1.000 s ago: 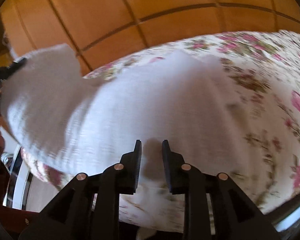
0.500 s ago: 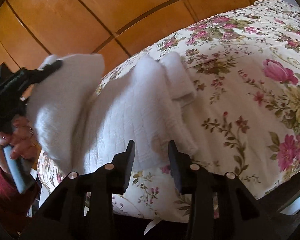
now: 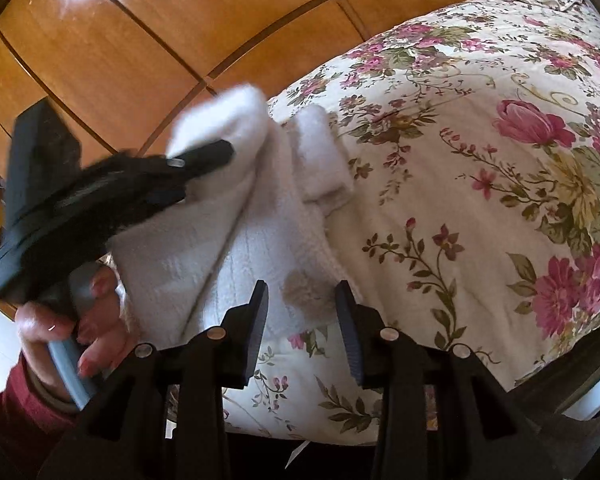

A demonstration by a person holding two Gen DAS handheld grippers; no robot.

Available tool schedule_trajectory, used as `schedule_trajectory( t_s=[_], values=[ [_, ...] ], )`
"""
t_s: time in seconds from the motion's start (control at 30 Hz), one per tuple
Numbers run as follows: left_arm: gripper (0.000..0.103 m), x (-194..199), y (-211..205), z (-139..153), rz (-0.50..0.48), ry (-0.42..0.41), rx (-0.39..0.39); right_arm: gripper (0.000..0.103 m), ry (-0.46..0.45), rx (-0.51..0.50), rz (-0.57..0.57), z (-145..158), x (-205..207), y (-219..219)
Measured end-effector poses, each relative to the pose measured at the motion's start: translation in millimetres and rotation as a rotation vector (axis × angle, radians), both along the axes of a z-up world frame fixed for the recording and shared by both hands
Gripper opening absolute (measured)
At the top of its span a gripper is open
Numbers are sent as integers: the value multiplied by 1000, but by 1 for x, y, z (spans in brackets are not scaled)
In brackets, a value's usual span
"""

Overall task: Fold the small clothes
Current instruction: 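Lift a sweater end with the left gripper and fold it over while the right gripper holds the bundle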

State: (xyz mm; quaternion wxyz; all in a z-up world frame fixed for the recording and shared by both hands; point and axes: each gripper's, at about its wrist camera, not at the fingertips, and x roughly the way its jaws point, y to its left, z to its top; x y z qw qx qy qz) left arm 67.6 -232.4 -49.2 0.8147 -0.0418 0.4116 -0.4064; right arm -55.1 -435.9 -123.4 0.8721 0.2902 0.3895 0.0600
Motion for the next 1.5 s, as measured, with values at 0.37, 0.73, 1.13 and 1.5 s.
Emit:
schedule_trajectory(
  t_s=[0.37,0.73,1.13,1.5],
  values=[
    [77,-49,146,37,345,-259,-252,44,-20,-27,-45,18,-1,-9],
    [77,-9,213,-66,564,61,-139,47,-112,-1,148,73,40,47],
    [70,2,161,-46,416,-57,1,6,-92,-47,100,78,16,33],
    [70,-24,128,-41,424,-333,277,36,1,-73,-17,28,12,0]
  ],
)
